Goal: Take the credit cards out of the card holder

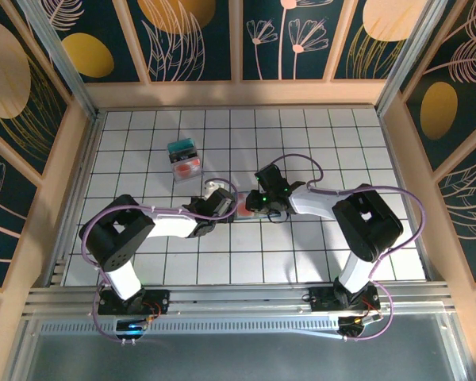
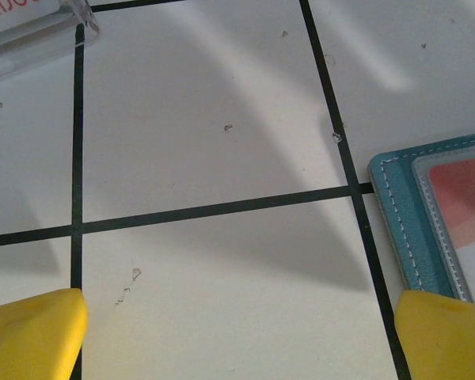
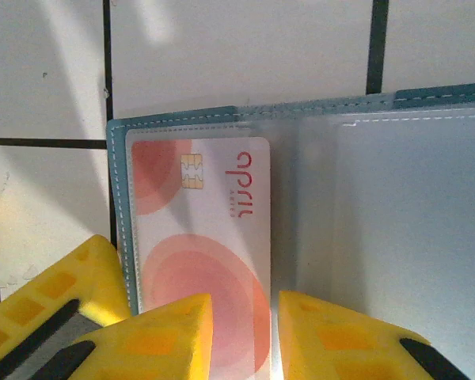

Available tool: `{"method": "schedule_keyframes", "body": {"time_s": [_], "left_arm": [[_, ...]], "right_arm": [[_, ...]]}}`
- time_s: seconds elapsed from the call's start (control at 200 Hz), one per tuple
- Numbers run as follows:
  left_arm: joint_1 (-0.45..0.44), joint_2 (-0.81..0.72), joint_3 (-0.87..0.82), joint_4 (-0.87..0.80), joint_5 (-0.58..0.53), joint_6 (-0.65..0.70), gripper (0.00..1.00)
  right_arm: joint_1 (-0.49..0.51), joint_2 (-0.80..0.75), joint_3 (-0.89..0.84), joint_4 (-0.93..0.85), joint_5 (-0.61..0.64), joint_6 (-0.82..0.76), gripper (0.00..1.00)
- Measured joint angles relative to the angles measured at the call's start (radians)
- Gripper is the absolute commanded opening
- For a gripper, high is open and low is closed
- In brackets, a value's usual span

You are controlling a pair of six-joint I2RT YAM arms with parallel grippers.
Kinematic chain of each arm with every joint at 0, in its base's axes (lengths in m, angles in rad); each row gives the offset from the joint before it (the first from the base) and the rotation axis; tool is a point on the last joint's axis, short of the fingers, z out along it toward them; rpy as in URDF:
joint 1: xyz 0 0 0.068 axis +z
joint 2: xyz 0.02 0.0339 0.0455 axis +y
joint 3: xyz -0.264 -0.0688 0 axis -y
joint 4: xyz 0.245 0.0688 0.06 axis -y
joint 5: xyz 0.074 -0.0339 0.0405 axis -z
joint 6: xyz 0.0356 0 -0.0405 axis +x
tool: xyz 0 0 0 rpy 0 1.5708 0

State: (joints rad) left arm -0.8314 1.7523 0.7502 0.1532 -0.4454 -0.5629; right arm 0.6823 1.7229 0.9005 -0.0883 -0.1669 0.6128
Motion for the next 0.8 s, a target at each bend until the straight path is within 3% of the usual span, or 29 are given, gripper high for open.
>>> {"method": "schedule_keyframes", "body": {"time_s": [0.525,0.801], "left_arm": [[0.0,0.001,0.0,0.0,0.0,0.001,0.99],[0.0,0.001,0.0,0.0,0.0,0.005,0.99]], "right_arm": [[-0.001,0.021,-0.01,0.045,-0.025,0.023,0.32],[-0.05,0.006,-0.103,0.222,-0.164,0.077,0.3]]}}
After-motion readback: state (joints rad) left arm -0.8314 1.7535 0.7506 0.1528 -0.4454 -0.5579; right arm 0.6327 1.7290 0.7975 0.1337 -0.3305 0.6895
